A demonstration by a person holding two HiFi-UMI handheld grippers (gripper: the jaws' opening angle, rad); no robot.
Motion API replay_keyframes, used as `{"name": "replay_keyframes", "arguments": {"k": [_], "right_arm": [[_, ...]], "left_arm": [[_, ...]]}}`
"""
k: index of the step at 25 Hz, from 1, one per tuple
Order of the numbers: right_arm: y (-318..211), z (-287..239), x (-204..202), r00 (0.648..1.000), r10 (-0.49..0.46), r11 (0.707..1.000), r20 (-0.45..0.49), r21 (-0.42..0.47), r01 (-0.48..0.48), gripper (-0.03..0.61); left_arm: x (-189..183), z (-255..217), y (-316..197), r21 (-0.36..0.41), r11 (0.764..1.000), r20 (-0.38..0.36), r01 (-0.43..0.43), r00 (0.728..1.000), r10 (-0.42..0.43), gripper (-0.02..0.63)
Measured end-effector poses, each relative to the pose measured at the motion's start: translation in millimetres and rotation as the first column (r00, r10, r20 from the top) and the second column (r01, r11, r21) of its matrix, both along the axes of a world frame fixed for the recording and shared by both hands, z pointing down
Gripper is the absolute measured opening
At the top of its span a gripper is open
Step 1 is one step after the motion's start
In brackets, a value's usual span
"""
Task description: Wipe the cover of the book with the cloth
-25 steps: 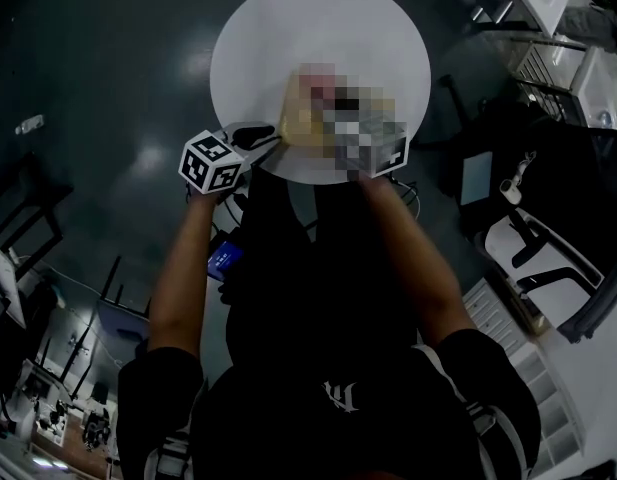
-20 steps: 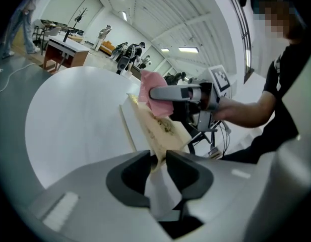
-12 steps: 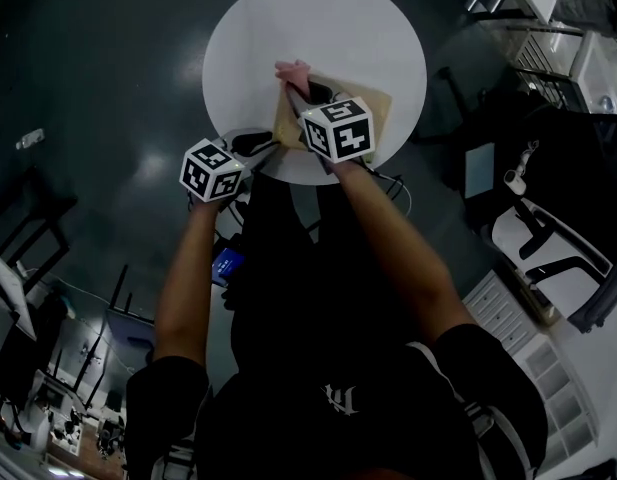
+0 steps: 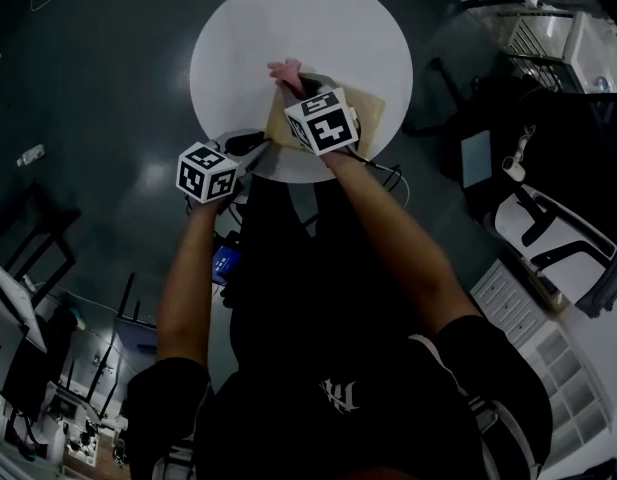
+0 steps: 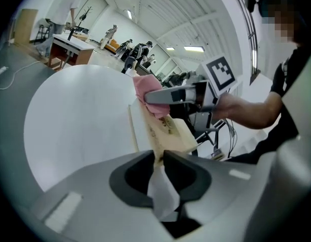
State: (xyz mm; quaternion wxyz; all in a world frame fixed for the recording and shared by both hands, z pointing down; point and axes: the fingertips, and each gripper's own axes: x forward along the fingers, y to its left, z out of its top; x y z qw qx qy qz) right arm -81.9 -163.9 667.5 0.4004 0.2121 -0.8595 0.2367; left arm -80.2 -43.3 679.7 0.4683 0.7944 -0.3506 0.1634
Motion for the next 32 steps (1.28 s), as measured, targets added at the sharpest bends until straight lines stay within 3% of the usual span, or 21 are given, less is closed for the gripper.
{"name": "replay_keyframes", "arguments": {"k": [8, 32], "right_arm": [[-7.1, -3.5, 44.8, 0.999, 0.002, 1.000, -0.034, 0.023, -0.001, 0.043], [8.8, 2.6, 209.5, 0.982, 0.133, 0.990, -0.135, 0.057, -0.126, 0.042]], "left_arm": [[12.9, -4.0, -7.9, -0.010, 0.999, 0.051, -0.049, 0.997, 0.049, 0.066], [29.6, -0.7, -16.5, -0.071, 0.993, 0.097, -0.095, 0.990, 0.102, 0.064]]}}
